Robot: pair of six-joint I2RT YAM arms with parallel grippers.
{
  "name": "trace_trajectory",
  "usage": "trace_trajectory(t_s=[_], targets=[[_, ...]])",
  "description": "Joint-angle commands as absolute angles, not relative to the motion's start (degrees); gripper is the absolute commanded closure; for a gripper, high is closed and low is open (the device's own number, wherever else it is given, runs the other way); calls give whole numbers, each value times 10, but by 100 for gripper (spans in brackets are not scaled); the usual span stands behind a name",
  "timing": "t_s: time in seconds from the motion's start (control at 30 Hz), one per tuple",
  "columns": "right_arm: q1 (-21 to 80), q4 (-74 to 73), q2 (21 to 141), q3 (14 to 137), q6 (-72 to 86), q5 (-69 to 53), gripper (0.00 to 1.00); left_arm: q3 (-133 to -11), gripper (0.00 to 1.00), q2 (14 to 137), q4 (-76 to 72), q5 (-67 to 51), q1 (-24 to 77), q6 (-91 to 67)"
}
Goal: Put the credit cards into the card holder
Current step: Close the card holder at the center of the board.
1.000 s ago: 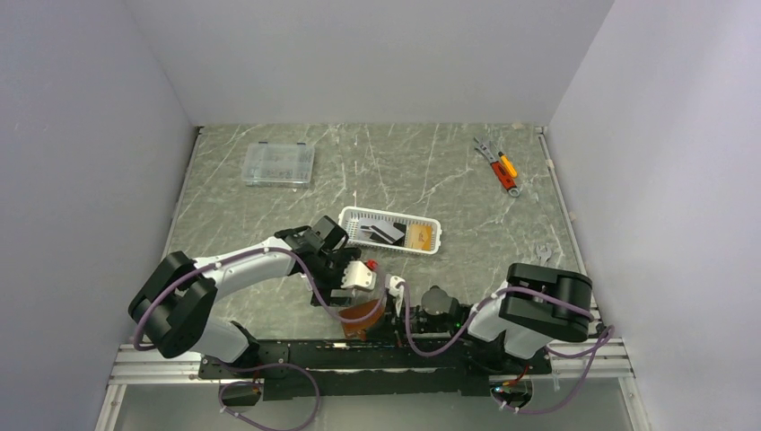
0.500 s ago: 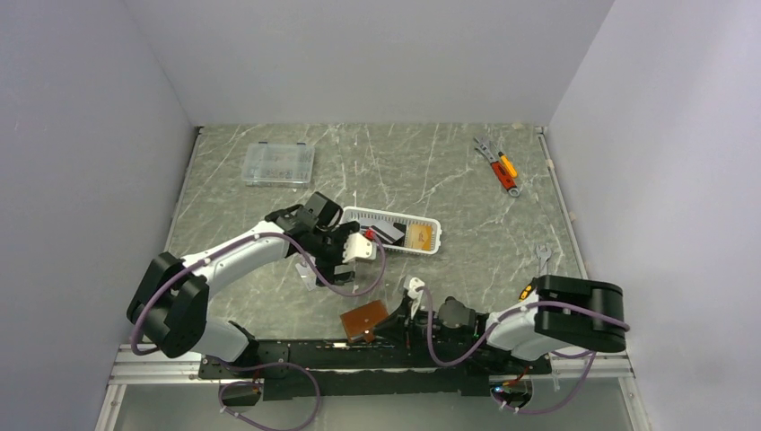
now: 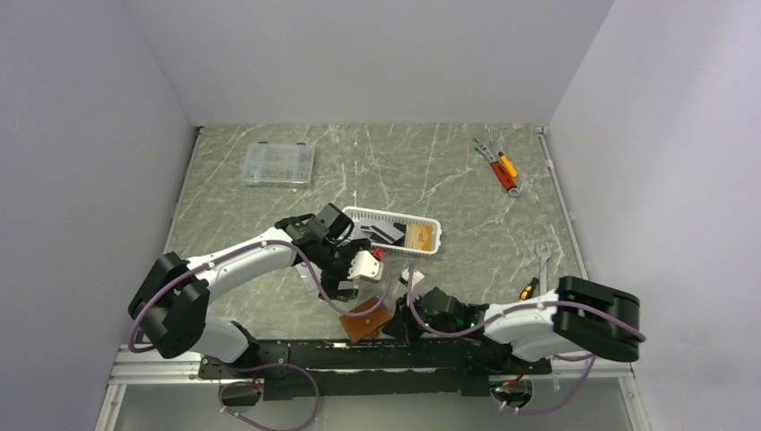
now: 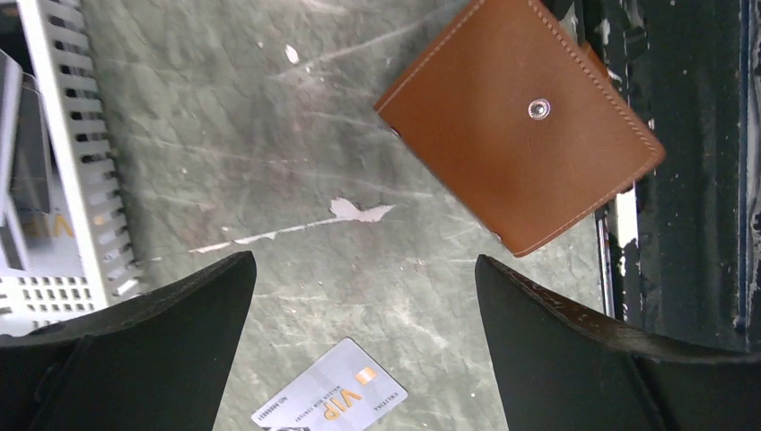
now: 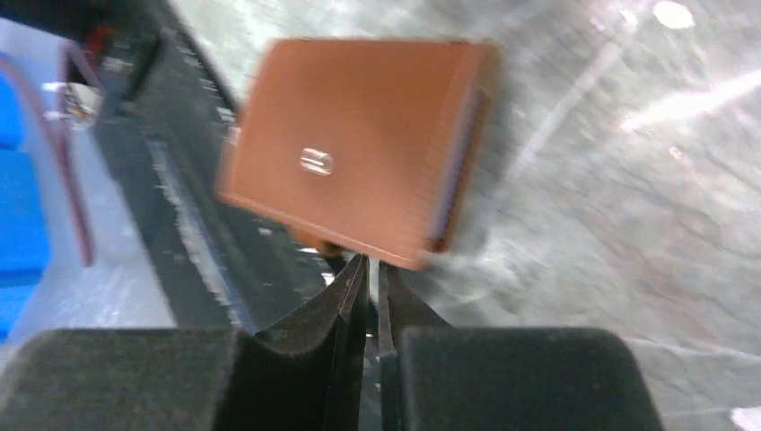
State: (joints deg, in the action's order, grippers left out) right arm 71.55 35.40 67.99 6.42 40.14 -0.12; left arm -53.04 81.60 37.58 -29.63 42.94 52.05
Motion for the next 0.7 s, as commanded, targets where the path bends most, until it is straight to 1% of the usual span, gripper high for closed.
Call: trace_trajectory(t_s=[0.0, 0.07, 0.13, 0.37, 0.4, 0.5, 0.57, 0.6, 0.67], targets=[[655, 340, 765, 110, 419, -76, 91, -517, 1, 800, 389, -288, 430, 553], [615, 351, 802, 129, 413, -121, 92, -506, 1, 791, 394, -282, 431, 564], [582, 346, 821, 148, 401, -127, 92, -496, 1, 783, 402, -279, 431, 570], [533, 327, 880, 238, 366, -147, 88, -466, 1, 764, 376, -261, 432, 569], [531, 319, 879, 244, 362, -143, 86, -468, 1, 769, 378, -260, 432, 569], [534, 269, 829, 233, 345, -111, 72, -463, 1, 776, 372, -257, 432, 574], [550, 214, 779, 218, 334, -62, 65, -452, 1, 775, 359, -247, 431, 577], [562, 196, 755, 212, 332, -38, 60, -449, 1, 775, 356, -245, 430, 579], [593, 163, 721, 204, 331, 18, 53, -452, 1, 778, 357, -254, 419, 576]])
